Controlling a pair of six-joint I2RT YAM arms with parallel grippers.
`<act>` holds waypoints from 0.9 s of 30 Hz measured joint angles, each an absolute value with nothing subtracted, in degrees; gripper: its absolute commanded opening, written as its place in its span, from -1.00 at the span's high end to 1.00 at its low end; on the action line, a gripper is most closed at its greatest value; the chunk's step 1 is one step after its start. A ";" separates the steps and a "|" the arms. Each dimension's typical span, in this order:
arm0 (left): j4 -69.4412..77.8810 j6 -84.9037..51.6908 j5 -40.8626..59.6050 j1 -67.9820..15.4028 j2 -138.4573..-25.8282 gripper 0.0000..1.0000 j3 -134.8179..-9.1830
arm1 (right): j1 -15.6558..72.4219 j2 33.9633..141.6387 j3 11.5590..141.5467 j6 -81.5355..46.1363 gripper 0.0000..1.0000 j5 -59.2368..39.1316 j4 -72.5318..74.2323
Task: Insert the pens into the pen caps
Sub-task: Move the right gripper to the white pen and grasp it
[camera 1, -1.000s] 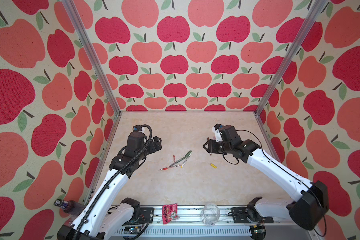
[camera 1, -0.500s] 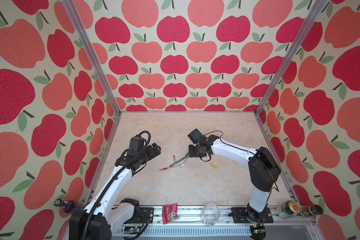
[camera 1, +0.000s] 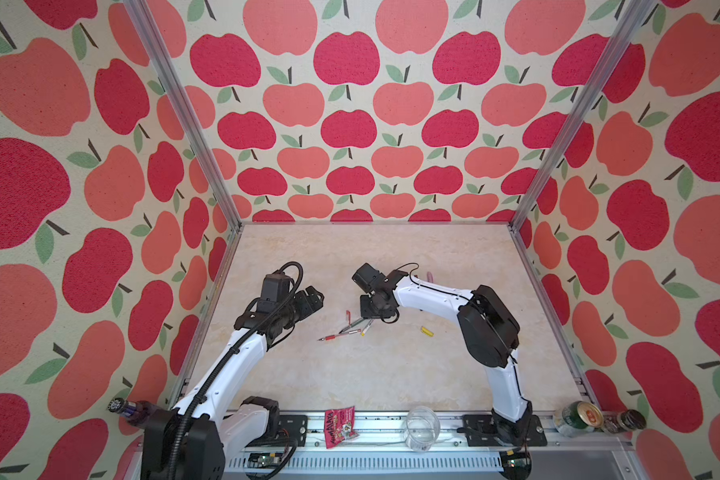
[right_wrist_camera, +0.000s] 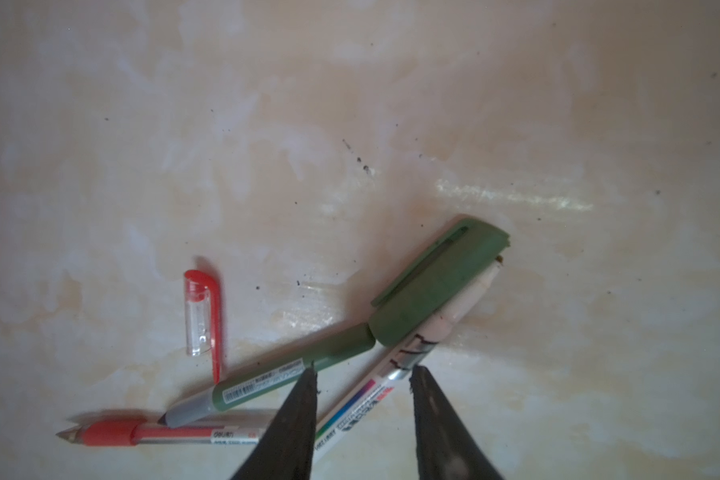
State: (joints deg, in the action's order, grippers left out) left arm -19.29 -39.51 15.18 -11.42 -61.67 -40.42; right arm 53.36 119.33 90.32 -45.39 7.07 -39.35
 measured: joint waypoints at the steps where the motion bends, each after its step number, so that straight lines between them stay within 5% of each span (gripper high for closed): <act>1: -19.18 -39.48 15.40 -11.42 -61.67 -0.84 -40.42 | 53.36 119.33 90.32 -45.43 0.21 7.29 -39.81; 27: -17.32 -39.11 15.99 -10.74 -63.48 -0.86 -40.45 | 53.63 122.76 92.33 -45.01 0.49 8.03 -41.93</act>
State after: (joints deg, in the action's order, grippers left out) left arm -17.32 -39.11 15.99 -10.74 -63.48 -40.45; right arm 53.63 122.76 92.33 -45.01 8.03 -41.93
